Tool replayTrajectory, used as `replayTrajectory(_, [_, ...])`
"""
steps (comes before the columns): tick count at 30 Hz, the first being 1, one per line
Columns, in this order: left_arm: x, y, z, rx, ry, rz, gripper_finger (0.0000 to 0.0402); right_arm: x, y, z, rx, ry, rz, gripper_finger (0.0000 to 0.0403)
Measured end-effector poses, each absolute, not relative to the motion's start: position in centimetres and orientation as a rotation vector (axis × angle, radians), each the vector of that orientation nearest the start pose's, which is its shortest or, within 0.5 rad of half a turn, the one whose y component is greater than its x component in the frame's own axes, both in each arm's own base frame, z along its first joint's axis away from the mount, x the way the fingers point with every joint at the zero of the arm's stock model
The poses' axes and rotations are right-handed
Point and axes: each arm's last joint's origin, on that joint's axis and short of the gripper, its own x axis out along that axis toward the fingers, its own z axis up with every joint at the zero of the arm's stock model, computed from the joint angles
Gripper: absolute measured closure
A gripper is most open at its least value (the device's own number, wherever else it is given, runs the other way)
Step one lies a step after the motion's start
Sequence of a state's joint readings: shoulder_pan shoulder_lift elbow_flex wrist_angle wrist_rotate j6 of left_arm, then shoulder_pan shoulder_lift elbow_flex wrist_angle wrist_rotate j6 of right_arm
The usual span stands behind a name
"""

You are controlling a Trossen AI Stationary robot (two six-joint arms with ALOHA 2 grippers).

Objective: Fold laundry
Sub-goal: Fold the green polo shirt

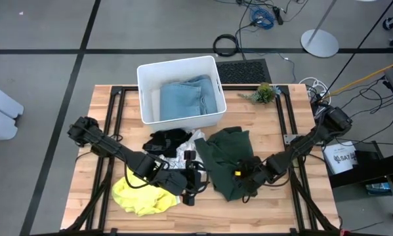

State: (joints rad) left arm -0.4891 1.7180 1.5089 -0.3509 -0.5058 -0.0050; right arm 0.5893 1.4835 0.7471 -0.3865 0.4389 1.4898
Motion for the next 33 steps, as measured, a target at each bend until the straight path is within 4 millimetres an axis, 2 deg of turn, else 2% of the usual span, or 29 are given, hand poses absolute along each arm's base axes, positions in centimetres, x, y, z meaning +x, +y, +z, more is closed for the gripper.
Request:
replayTrajectory(4, [35.0, -17.2, 32.3, 0.257, 0.497, 0.016, 0.0204, 23.0, 13.3, 16.6, 0.799, 0.794, -0.519, 0.04])
replayTrajectory(8, [34.9, -17.2, 32.2, 0.257, 0.503, 0.017, 0.0204, 24.1, 13.7, 18.4, 0.782, 0.76, -0.468, 0.0401])
replayTrajectory(10, [34.9, -17.2, 32.1, 0.259, 0.513, 0.018, 0.0204, 23.8, 13.6, 18.9, 0.73, 0.806, -0.504, 0.0402])
replayTrajectory(13, [34.8, -17.1, 32.0, 0.251, 0.526, 0.022, 0.0204, 22.8, 12.9, 19.1, 0.682, 0.907, -0.65, 0.0402])
replayTrajectory(18, [34.6, -17.3, 31.8, 0.253, 0.544, 0.02, 0.0204, 21.8, 12.9, 18.9, 0.708, 0.959, -0.731, 0.0403])
replayTrajectory(24, [34.6, -17.3, 31.8, 0.252, 0.542, 0.019, 0.0204, 21.1, 12.5, 16.8, 0.732, 1.054, -0.774, 0.0403])
replayTrajectory(29, [34.6, -17.4, 31.8, 0.252, 0.541, 0.018, 0.0204, 21.4, 12.7, 16.2, 0.775, 1.014, -0.724, 0.0403])
replayTrajectory(33, [34.6, -17.4, 31.8, 0.252, 0.541, 0.017, 0.0204, 23.0, 13.2, 16.6, 0.784, 0.906, -0.577, 0.0403])
